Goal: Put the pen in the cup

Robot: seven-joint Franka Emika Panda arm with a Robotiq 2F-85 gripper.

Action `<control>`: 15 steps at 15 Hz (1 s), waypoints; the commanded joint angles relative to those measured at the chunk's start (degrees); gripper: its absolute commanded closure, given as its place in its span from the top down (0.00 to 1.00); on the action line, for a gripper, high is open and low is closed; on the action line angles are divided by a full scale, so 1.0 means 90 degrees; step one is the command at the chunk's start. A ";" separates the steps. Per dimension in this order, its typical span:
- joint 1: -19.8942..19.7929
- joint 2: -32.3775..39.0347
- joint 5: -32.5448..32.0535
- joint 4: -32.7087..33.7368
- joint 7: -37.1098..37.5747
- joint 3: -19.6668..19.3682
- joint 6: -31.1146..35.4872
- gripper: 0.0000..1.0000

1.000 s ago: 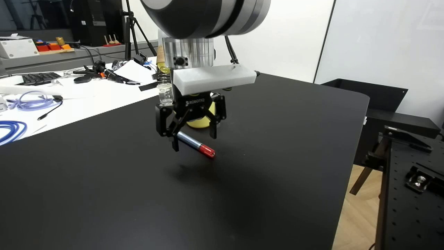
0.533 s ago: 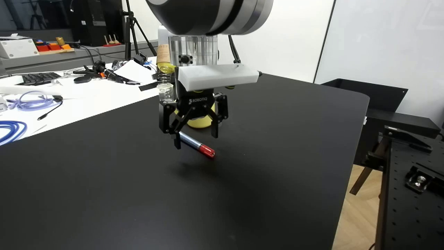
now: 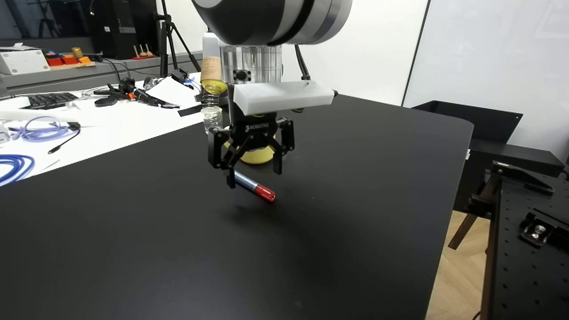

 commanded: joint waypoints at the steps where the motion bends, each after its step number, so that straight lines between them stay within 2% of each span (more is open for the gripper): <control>1: -0.0108 0.0048 -0.0009 0.0030 -0.0204 0.0036 -0.0020 1.00; 8: -0.0177 0.0303 0.0001 0.0094 -0.0512 0.0062 0.0057 1.00; 9: -0.0174 0.0313 0.0009 0.0092 -0.0503 0.0055 0.0103 0.75; 10: -0.0163 0.0305 -0.0002 0.0079 -0.0499 0.0044 0.0188 0.74; 15: -0.0151 0.0253 -0.0040 0.0041 -0.0486 0.0013 0.0411 0.39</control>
